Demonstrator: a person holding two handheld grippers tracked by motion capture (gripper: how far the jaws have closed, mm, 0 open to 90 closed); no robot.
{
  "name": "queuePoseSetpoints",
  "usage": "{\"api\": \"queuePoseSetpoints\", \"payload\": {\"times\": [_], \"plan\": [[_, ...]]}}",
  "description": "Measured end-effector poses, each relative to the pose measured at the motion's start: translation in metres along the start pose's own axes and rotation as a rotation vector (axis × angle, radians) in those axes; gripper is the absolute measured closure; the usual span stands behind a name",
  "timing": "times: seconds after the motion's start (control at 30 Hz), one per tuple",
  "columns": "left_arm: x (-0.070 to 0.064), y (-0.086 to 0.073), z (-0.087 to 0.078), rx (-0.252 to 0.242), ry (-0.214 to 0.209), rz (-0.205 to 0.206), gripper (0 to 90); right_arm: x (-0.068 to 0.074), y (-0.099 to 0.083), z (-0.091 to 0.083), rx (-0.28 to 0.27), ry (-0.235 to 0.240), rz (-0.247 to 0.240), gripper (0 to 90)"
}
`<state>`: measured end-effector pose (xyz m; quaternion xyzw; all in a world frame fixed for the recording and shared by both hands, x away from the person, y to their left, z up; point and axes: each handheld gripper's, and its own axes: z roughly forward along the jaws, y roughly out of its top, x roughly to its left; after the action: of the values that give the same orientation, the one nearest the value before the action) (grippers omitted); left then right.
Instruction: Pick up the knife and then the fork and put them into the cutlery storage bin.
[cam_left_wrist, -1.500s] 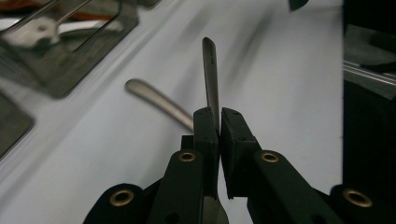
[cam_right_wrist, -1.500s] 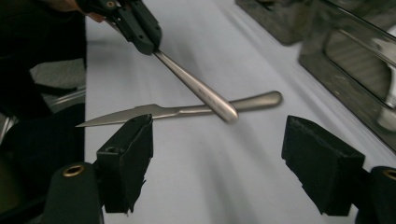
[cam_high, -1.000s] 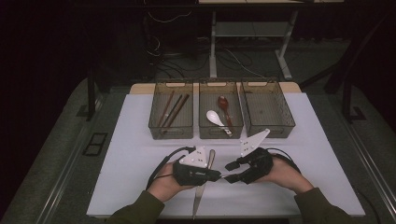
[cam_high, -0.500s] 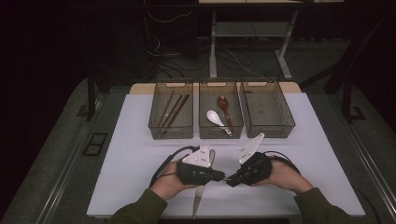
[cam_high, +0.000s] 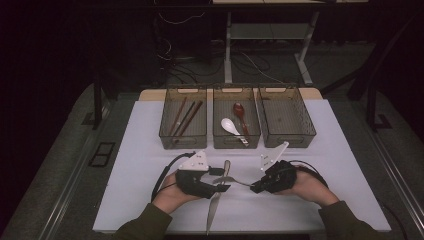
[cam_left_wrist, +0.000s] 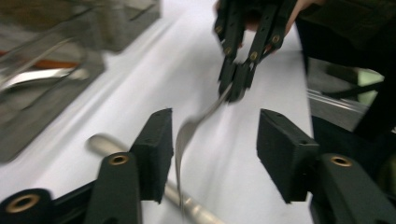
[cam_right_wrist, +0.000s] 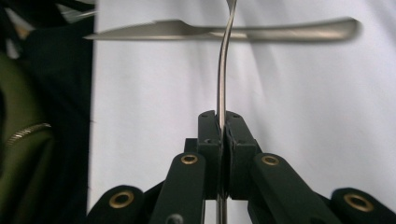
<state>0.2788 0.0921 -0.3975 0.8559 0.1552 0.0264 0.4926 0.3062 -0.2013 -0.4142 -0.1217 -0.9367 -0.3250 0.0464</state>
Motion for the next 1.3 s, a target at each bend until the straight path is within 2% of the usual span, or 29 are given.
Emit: {"api": "queuePoseSetpoints", "payload": {"times": [0.17,0.33,0.4,0.53,0.63,0.7,0.8,0.9,1.07,1.3], "plan": [[0.005,-0.018,-0.015,-0.027,0.081,-0.041,36.4,-0.011,-0.009,-0.016,-0.032,-0.074,0.048,85.8],[0.009,-0.037,-0.023,-0.025,0.15,-0.077,27.3,-0.021,-0.009,-0.037,-0.08,-0.156,0.128,85.7],[0.009,-0.044,-0.025,-0.02,0.18,-0.088,22.4,-0.024,-0.008,-0.043,-0.104,-0.181,0.177,85.8],[0.01,-0.055,-0.031,-0.027,0.216,-0.117,13.7,-0.036,-0.008,-0.055,-0.133,-0.234,0.227,85.7],[0.009,-0.06,-0.035,-0.016,0.243,-0.124,8.9,-0.045,-0.007,-0.064,-0.171,-0.267,0.259,85.7],[0.01,-0.062,-0.038,-0.026,0.259,-0.122,6.3,-0.049,-0.006,-0.069,-0.188,-0.286,0.272,85.7],[0.012,-0.065,-0.04,-0.036,0.275,-0.141,0.0,-0.059,-0.003,-0.079,-0.219,-0.322,0.304,85.7],[0.013,-0.065,-0.039,-0.034,0.281,-0.147,0.0,-0.07,-0.001,-0.09,-0.24,-0.354,0.334,85.7],[0.012,-0.064,-0.039,-0.03,0.283,-0.137,0.0,-0.091,-0.001,-0.106,-0.244,-0.415,0.393,85.7],[0.012,-0.063,-0.04,-0.042,0.286,-0.131,0.0,-0.118,-0.004,-0.118,-0.262,-0.479,0.463,85.7]]}}
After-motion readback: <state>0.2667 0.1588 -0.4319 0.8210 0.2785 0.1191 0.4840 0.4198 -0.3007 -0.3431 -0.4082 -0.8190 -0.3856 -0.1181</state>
